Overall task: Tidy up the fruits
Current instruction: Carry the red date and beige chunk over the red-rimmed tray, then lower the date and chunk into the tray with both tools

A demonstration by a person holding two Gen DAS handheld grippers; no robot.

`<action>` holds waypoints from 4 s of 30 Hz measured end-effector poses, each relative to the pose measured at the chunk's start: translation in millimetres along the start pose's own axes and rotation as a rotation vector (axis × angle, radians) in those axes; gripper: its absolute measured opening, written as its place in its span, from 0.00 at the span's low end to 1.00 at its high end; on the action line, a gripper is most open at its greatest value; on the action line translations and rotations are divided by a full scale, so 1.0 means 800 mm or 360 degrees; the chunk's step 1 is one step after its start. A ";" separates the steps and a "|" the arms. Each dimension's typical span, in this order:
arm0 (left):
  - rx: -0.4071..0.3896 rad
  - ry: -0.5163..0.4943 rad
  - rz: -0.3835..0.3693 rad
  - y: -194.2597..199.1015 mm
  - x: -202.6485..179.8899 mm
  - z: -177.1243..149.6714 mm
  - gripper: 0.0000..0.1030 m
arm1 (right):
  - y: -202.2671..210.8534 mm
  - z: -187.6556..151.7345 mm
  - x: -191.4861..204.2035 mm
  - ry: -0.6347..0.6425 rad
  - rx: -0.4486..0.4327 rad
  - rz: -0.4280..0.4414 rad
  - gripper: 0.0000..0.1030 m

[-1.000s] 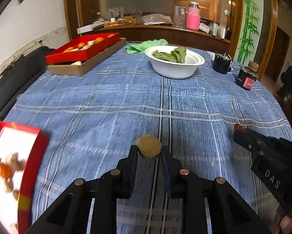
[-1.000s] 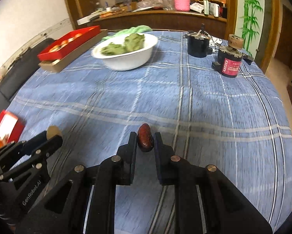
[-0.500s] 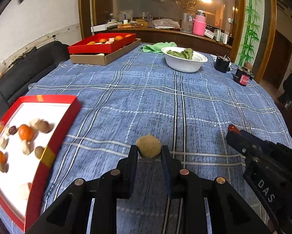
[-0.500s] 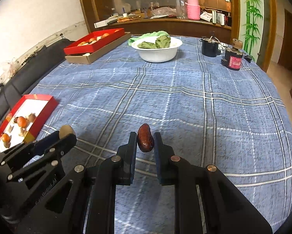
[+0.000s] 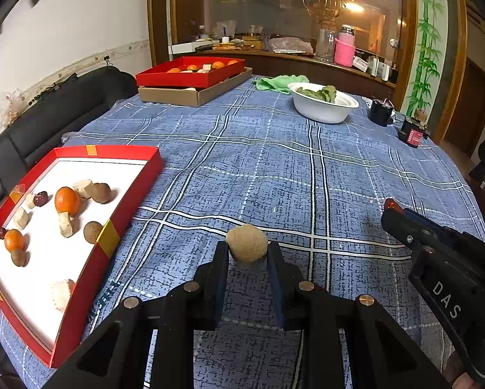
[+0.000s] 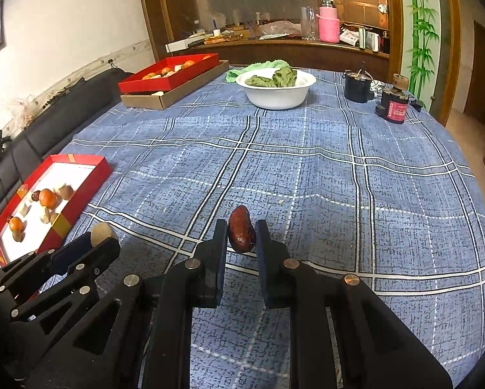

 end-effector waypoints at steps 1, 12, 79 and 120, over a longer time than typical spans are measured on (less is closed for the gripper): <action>-0.0006 -0.0002 0.0004 0.001 0.000 0.001 0.23 | 0.000 0.001 0.000 -0.0001 -0.0005 0.0003 0.15; -0.0047 0.0036 0.0048 0.008 0.012 0.004 0.23 | 0.005 0.003 0.013 0.0045 -0.0043 0.0038 0.15; -0.0126 0.0295 0.0432 0.074 0.219 -0.002 0.22 | 0.031 0.008 0.161 0.0352 -0.0109 0.0335 0.16; 0.0073 0.0472 0.0774 0.028 0.407 0.012 0.22 | -0.088 0.027 0.427 0.0436 0.0167 0.0860 0.16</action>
Point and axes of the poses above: each gripper's, at about its wrist camera, not at the fingertips, and y roughly against the way its jaws point, x to its left, z to its top, the point moved 10 cm from there along -y, roughly the way its jaws point, and after that the axes turned 14 degrees about -x, right-handed, at the moved point
